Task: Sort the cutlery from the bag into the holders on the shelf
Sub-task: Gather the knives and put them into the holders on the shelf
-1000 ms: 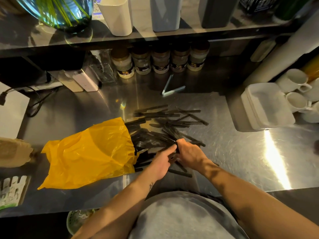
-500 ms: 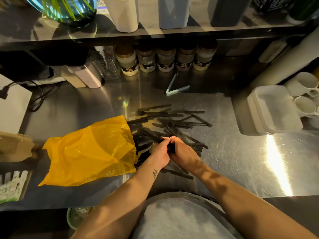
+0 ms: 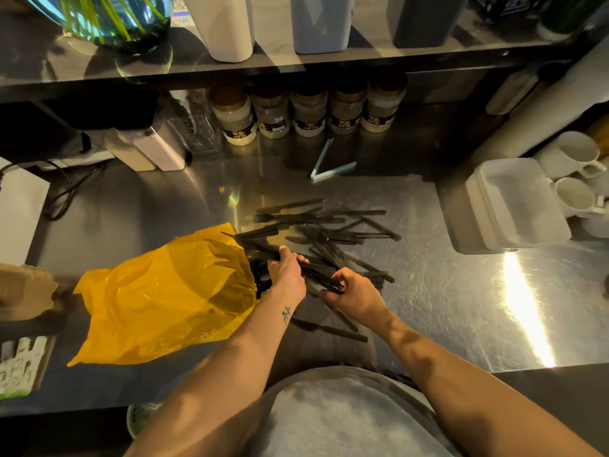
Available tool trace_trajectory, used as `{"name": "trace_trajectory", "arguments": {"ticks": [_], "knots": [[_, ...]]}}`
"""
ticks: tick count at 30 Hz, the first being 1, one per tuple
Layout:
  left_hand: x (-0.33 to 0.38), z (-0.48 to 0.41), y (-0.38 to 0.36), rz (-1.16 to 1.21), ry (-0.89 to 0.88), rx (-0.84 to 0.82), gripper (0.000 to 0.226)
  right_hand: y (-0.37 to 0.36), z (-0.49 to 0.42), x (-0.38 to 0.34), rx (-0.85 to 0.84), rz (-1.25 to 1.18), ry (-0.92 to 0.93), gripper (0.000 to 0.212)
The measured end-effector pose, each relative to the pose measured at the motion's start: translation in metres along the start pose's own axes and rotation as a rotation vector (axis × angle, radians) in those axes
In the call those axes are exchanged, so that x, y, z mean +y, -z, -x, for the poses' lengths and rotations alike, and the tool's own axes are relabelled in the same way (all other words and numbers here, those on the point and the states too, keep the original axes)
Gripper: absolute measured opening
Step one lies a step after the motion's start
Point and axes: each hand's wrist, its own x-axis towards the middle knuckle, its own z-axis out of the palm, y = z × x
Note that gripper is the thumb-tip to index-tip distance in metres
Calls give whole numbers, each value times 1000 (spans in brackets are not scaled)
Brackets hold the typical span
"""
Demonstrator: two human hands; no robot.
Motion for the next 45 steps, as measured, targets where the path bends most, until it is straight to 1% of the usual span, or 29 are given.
{"name": "trace_trajectory", "arguments": {"ticks": [3, 4, 7, 9, 13, 15, 17, 19, 23, 26, 30, 35, 40, 45], "knots": [[4, -7, 0, 14, -30, 18, 25, 1, 6, 3, -67, -241, -23, 23], [5, -9, 1, 35, -31, 19, 25, 2, 7, 6, -83, -273, -24, 23], [10, -13, 5, 73, -51, 8, 22, 3, 10, 15, -113, -266, 10, 25], [13, -15, 7, 76, -61, 1, 18, 7, 12, 18, -123, -171, 51, 30], [24, -22, 12, 94, -66, -18, 21, 16, 17, 17, -115, 211, 212, 40], [29, -26, 14, 84, -71, -18, 21, 17, 20, 18, -114, 356, 273, 44], [33, -26, 14, 76, -83, -26, 22, 18, 23, 20, -104, 435, 298, 46], [34, -27, 15, 78, -86, -43, 23, 19, 26, 24, -93, 455, 291, 46], [39, -29, 22, 49, -102, -66, 19, 28, 40, 46, -38, 438, 217, 44], [43, -31, 29, 29, -142, -74, 20, 36, 55, 69, 33, 357, 211, 44], [42, -33, 32, 47, -134, -49, 23, 40, 63, 81, 43, 290, 143, 44], [39, -28, 30, 92, -126, -46, 22, 39, 65, 85, 72, 245, 58, 48], [40, -26, 33, 110, -103, -49, 24, 41, 67, 83, 79, 216, 67, 55], [43, -29, 35, 93, -93, -45, 28, 41, 70, 88, 108, 197, 76, 48]]}}
